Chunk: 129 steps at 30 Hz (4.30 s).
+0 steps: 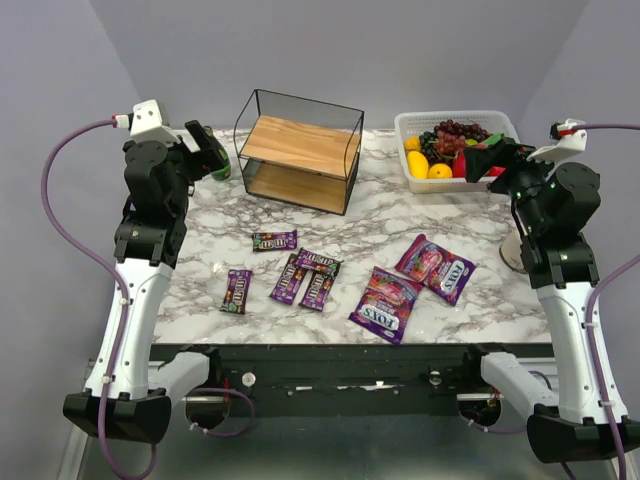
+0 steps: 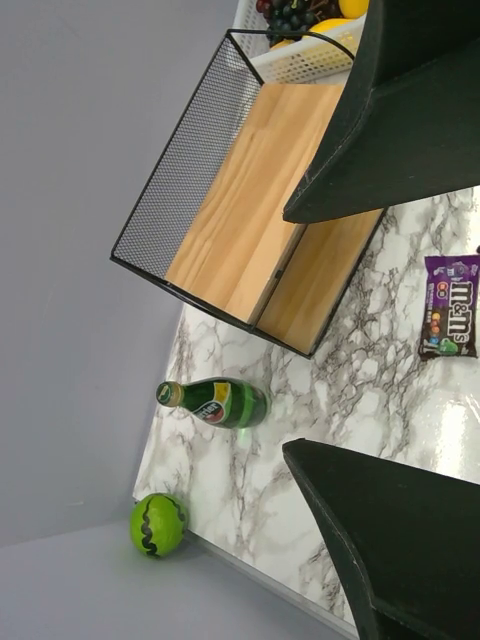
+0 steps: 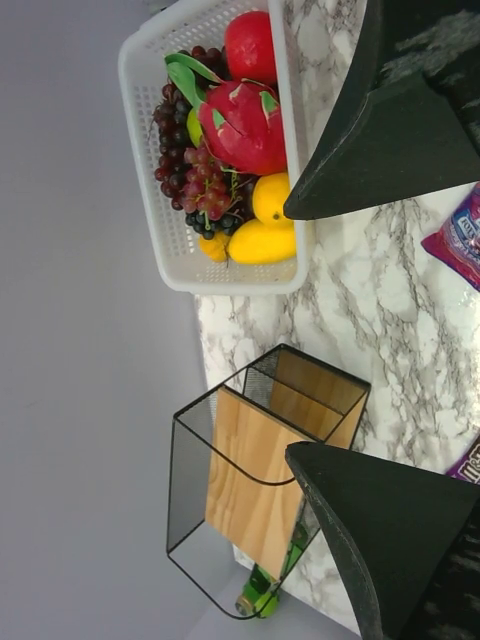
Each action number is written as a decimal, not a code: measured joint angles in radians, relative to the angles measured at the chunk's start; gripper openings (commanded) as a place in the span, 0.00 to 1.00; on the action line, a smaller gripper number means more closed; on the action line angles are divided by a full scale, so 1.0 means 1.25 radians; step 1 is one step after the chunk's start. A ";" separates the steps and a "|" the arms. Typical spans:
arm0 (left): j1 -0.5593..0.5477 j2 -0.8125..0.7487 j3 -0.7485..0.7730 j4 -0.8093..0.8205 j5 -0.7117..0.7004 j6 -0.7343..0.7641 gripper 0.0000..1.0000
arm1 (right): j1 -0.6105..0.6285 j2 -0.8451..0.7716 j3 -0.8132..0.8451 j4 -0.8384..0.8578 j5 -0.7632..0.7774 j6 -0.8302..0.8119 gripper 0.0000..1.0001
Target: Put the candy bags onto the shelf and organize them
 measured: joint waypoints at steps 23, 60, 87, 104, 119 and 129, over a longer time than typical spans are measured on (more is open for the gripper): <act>-0.059 0.016 -0.258 0.016 0.319 -0.083 0.99 | 0.017 0.056 -0.069 -0.127 -0.255 0.046 0.98; -0.504 0.386 -0.312 0.215 0.385 -0.188 0.77 | 0.193 0.157 -0.533 -0.298 -0.110 0.248 0.27; -0.472 0.169 -0.312 0.113 0.058 -0.175 0.85 | 0.439 0.543 -0.045 -0.315 -0.241 0.176 0.54; -0.472 -0.003 -0.460 0.018 0.038 -0.239 0.89 | 0.421 0.642 0.057 -0.473 -0.160 -0.116 0.91; -0.468 -0.061 -0.490 -0.028 0.004 -0.242 0.91 | 0.514 0.725 0.057 -0.507 -0.050 -0.176 0.88; -0.430 -0.052 -0.495 -0.017 0.018 -0.227 0.93 | 0.523 0.740 0.059 -0.475 0.061 0.097 0.86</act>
